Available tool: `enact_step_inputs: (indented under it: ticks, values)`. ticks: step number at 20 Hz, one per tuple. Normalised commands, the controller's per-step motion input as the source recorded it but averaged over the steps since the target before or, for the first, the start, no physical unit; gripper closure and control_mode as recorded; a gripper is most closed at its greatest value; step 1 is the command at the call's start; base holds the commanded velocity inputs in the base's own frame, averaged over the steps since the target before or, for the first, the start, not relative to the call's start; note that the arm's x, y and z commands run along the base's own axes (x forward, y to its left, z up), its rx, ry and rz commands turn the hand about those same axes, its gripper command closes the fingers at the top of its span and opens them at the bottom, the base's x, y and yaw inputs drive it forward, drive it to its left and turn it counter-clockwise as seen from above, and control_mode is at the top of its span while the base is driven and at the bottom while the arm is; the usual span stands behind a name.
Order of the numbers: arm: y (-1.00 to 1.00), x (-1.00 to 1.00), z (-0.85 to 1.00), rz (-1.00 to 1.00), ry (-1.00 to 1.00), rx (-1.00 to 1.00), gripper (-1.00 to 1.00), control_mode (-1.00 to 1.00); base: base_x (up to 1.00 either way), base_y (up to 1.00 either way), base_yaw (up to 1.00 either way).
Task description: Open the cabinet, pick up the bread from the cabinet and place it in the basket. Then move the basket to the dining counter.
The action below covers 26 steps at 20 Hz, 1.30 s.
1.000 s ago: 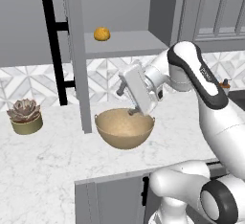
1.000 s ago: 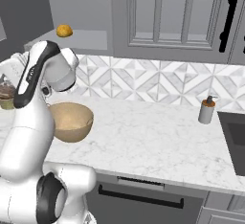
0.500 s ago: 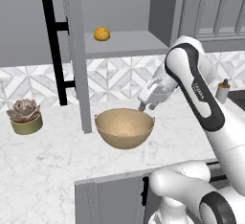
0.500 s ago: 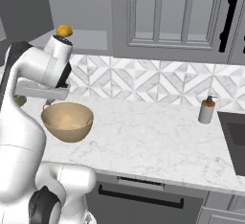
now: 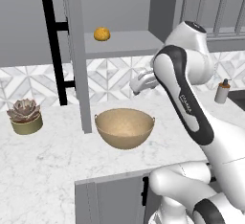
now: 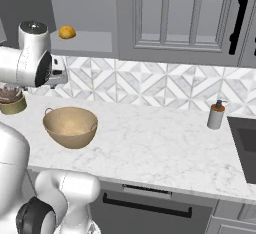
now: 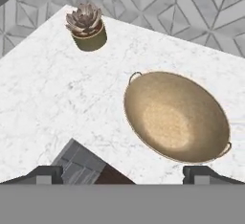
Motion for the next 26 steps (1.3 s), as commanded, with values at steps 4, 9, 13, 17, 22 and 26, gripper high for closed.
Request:
enact_step_inputs:
  ticks: [4, 9, 13, 17, 22, 26]
  values:
    - [0.02, 0.09, 0.25, -0.52, -0.03, 0.00, -1.00, -1.00, 0.00, 0.00, 0.00]
    - [0.01, 0.04, 0.26, -0.51, -0.13, 0.10, -1.00, -1.00, 0.00, 0.00, 0.00]
    - [-0.13, 0.44, 0.00, -0.21, -0.35, 0.28, -1.00, -1.00, 0.00, 0.00, 0.00]
    - [-0.16, 0.04, 0.49, 0.09, -0.41, 0.04, -1.00, -1.00, 0.00, 0.00, 0.00]
    - [0.00, 0.03, 0.61, 0.22, -0.41, -0.12, -1.00, -1.00, 0.00, 0.00, 0.00]
    - [0.01, 0.25, 0.16, 0.06, -0.19, -0.18, -1.00, -1.00, 0.00, 0.00, 0.00]
